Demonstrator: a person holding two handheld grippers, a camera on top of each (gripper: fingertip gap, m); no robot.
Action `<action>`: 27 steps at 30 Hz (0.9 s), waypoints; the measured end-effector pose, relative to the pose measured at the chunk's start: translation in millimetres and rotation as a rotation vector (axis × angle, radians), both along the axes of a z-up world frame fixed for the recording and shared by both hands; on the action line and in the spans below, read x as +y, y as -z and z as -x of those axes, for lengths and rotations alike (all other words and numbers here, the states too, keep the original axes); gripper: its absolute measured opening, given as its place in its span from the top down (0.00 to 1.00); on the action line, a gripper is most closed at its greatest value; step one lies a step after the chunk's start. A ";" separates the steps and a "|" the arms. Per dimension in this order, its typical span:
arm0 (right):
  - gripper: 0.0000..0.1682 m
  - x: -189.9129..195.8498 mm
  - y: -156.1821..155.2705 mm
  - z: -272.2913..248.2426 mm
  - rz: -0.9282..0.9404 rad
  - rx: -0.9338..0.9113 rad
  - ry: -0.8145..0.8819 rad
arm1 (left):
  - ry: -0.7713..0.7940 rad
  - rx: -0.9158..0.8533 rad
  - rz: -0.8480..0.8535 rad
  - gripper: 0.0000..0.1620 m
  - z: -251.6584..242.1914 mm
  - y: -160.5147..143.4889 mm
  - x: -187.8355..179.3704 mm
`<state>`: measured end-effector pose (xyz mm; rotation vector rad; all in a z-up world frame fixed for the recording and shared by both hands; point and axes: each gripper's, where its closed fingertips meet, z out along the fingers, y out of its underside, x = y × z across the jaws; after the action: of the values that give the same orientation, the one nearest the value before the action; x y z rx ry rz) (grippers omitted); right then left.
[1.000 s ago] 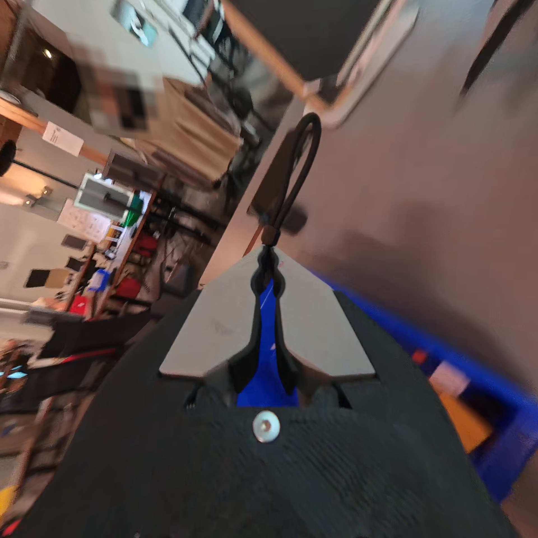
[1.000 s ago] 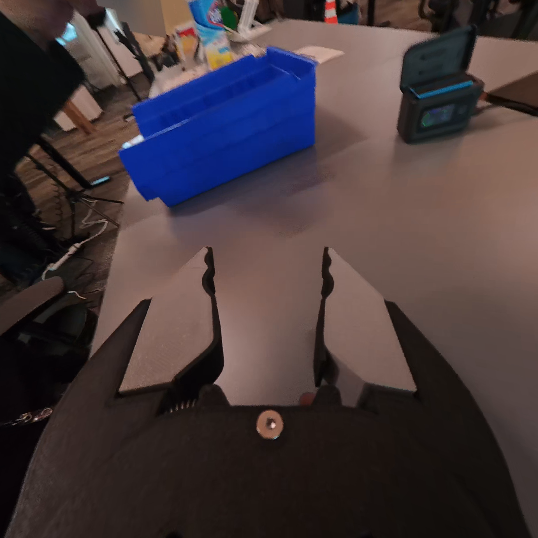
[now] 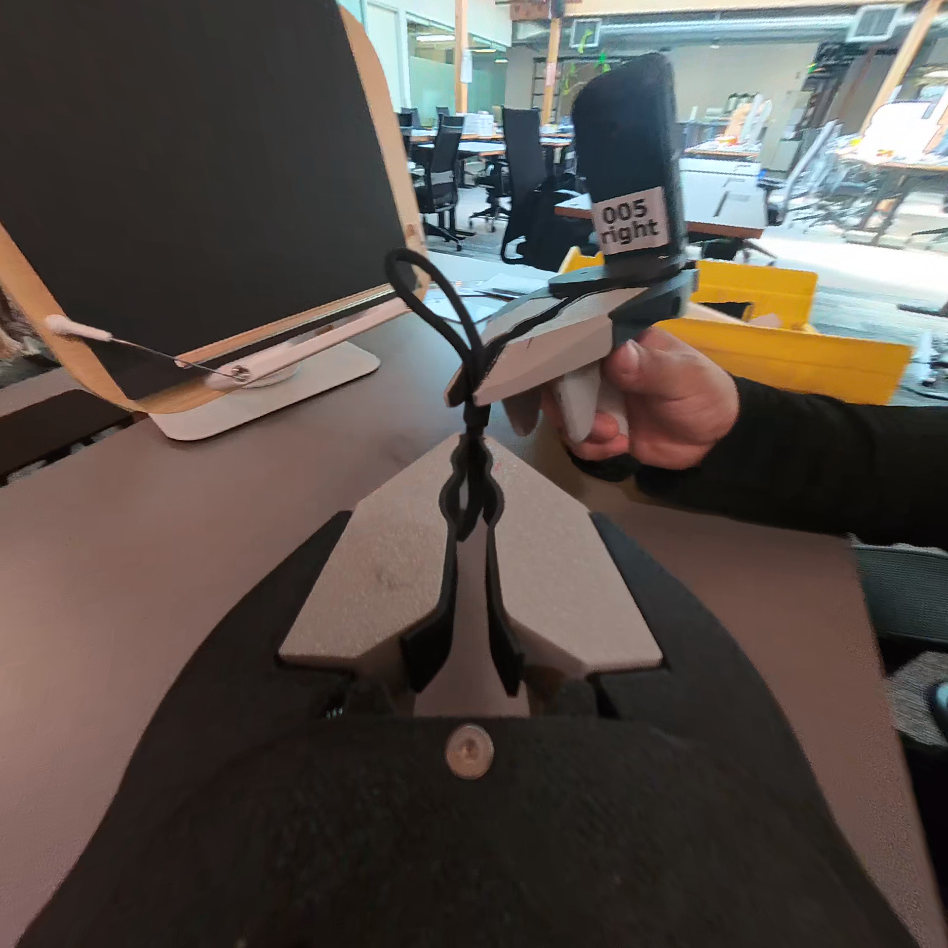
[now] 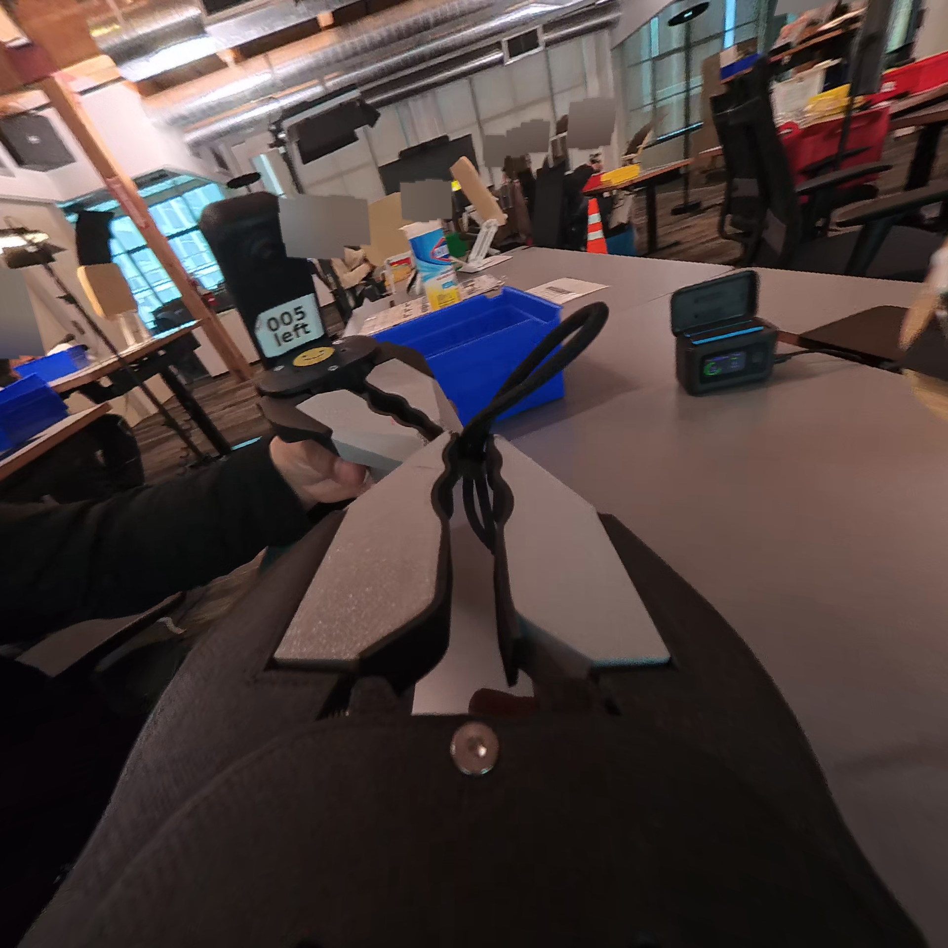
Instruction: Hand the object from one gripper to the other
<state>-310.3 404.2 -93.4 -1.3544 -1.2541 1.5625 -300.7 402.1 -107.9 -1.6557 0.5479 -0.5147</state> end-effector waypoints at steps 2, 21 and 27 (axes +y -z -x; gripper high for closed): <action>0.96 15.8 2.6 -2.4 0.004 -0.004 0.070 | 0.010 0.032 -0.016 0.92 0.7 4.3 5.3; 0.97 55.0 10.0 -12.2 -0.054 0.029 0.278 | -0.262 0.284 -0.195 0.86 18.6 26.0 35.2; 0.96 50.8 4.6 -12.3 -0.090 0.052 0.286 | -0.323 0.193 -0.186 0.82 30.8 20.8 34.7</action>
<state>-298.0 454.9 -98.0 -1.3596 -1.0356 1.3191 -331.5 436.8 -128.7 -1.5841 0.4416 -0.0655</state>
